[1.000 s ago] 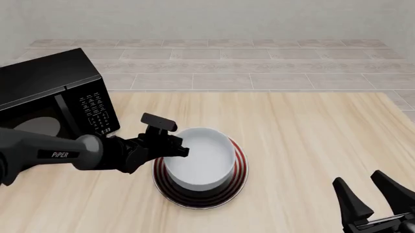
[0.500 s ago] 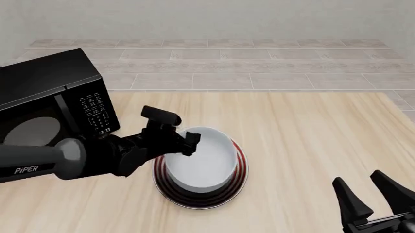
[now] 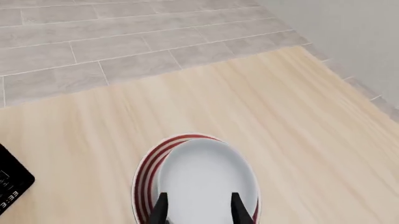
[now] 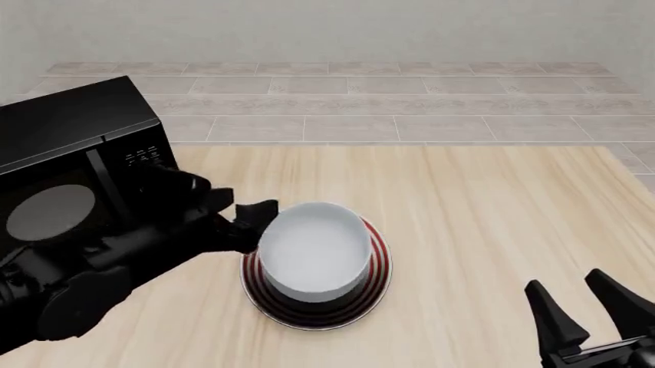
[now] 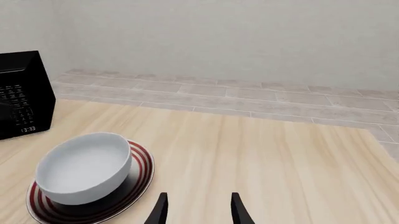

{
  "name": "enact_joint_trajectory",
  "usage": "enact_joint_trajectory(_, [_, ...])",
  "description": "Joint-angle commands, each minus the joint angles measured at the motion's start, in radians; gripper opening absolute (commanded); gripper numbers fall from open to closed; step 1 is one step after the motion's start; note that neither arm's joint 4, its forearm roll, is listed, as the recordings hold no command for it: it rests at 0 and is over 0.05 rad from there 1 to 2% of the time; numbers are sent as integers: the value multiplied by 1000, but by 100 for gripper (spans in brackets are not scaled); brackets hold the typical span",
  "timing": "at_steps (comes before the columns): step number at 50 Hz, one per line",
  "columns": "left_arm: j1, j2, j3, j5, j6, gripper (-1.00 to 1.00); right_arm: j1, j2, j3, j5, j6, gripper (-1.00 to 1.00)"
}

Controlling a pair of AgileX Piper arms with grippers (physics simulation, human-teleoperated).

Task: Pick up the white bowl and put it on the plate.

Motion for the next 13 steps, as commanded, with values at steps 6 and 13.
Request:
enact_joint_trajectory(6, [23, -365, 129, 125, 12, 100, 2, 37, 0, -34, 4, 100])
enact_joint_trajectory(13, [35, -545, 176, 207, 29, 100, 5, 39, 0, -39, 6, 100])
